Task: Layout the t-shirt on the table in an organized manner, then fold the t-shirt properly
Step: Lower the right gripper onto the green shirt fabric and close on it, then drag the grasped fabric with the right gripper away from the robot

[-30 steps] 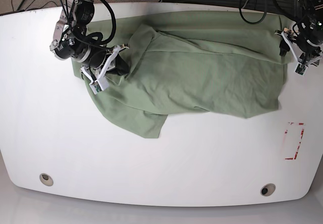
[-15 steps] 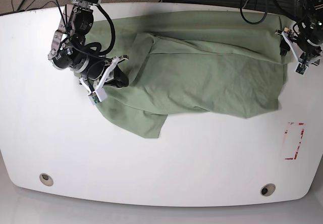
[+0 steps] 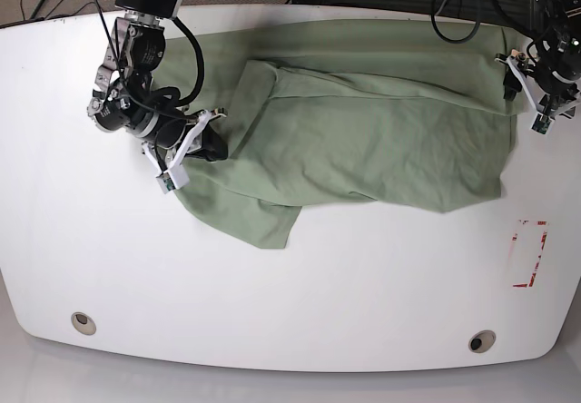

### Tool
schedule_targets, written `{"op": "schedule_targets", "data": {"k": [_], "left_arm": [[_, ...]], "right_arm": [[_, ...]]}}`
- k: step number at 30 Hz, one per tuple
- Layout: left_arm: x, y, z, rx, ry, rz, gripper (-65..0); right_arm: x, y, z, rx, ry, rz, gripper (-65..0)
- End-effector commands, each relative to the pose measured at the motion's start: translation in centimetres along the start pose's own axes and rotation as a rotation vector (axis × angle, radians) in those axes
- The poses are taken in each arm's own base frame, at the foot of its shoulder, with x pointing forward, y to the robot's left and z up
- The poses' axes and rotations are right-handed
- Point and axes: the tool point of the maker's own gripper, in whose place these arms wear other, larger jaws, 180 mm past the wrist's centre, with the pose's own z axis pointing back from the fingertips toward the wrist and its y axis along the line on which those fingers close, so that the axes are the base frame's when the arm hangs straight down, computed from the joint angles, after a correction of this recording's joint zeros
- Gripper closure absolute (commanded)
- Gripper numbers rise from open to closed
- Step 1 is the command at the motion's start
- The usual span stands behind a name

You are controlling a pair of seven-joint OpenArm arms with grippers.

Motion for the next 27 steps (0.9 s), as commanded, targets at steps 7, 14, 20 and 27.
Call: {"op": "schedule_targets", "data": {"k": [7, 14, 20, 27], "left_arm": [[0.6, 0.8, 0.5, 0.019, -0.019, -0.013, -36.7], [0.6, 0.8, 0.5, 0.019, -0.019, -0.013, -36.7], [0.8, 0.9, 0.5, 0.022, -0.024, -0.013, -36.7], [1.8, 1.3, 0.5, 0.032, -0.049, -0.012, -36.7]], "right_arm": [[4.2, -0.2, 0.5, 0.001, -0.104, 0.048, 0.0], [4.5, -0.5, 0.7, -0.007, -0.106, 0.057, -4.8], [5.2, -1.1, 1.2, -0.024, -0.117, 0.070, -34.1], [5.4, -2.2, 2.5, -0.064, -0.110, 0.110, -55.0]]}}
